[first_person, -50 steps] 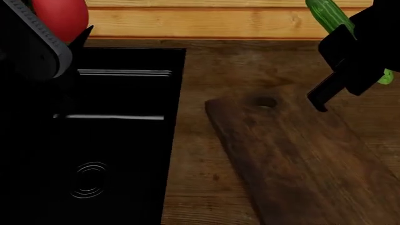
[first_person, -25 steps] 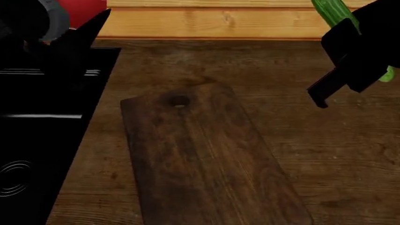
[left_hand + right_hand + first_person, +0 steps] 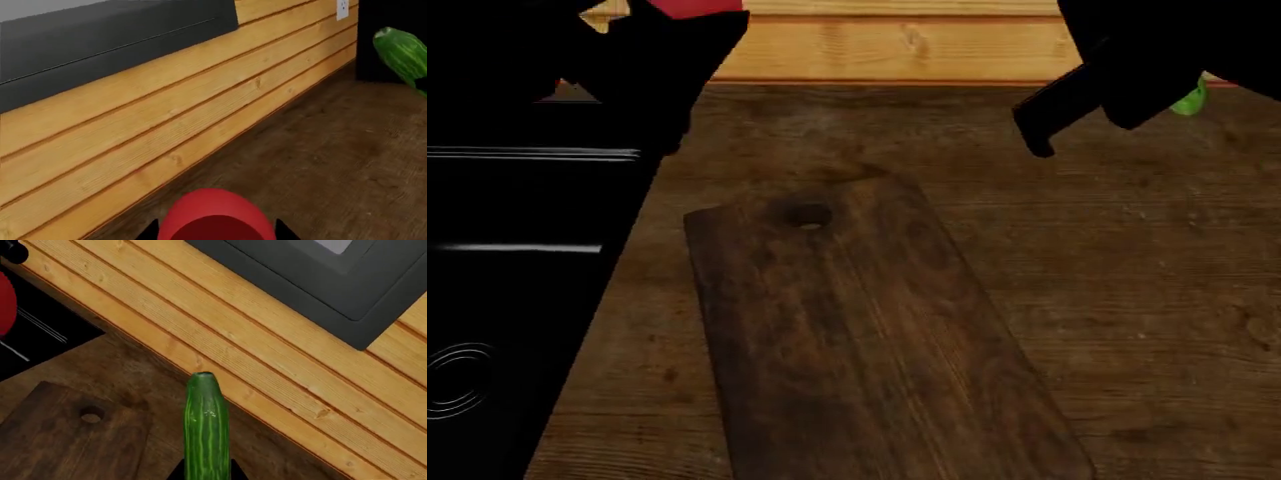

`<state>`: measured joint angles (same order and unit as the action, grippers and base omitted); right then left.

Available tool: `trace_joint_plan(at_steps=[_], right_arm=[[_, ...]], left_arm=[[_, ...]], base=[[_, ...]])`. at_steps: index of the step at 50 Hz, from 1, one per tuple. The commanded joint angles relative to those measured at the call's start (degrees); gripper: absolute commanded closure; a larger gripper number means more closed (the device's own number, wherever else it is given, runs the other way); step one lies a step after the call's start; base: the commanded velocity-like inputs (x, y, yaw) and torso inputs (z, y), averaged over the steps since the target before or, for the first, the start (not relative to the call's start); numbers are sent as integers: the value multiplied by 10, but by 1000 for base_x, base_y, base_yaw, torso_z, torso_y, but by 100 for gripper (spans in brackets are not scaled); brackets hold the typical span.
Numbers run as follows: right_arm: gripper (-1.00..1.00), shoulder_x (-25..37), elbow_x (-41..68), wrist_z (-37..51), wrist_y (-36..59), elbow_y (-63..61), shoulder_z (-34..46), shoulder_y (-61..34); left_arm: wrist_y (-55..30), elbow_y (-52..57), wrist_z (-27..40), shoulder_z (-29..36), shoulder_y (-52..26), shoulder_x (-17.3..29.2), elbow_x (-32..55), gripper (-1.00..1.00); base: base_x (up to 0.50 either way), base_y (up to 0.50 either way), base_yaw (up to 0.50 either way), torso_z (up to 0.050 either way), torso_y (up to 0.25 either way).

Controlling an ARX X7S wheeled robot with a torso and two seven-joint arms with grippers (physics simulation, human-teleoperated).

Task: Pick the vegetables from the sink and place them on the cutting board.

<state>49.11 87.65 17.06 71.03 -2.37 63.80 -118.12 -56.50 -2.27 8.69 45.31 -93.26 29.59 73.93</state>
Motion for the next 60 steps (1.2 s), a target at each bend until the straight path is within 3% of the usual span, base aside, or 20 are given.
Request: trace_joint_plan(at_steps=[1, 6, 19, 28, 47, 60], right_arm=[[100, -6, 10, 32, -4, 11, -17, -6], [100, -14, 21, 54, -9, 13, -22, -3], [100, -15, 31, 55, -12, 4, -18, 18], [100, -11, 40, 70, -10, 3, -22, 17], [100, -10, 39, 67, -10, 0, -23, 19], [100, -10, 41, 70, -10, 1, -25, 20]], left_arm=[[-20, -22, 13, -5, 36, -14, 64, 100], [-37, 24, 55, -17, 63, -2, 117, 100], [-41, 33, 64, -11, 70, -6, 125, 100], [-50, 35, 28, 25, 74, 1, 82, 100], [-20, -16, -19, 62, 84, -30, 20, 100], [-21, -7, -12, 69, 103, -26, 23, 100]], base=[[0, 0, 0, 0, 10], [0, 0, 0, 0, 0], [0, 0, 0, 0, 1], [0, 0, 0, 0, 0], [0, 0, 0, 0, 1], [0, 0, 0, 1, 1]])
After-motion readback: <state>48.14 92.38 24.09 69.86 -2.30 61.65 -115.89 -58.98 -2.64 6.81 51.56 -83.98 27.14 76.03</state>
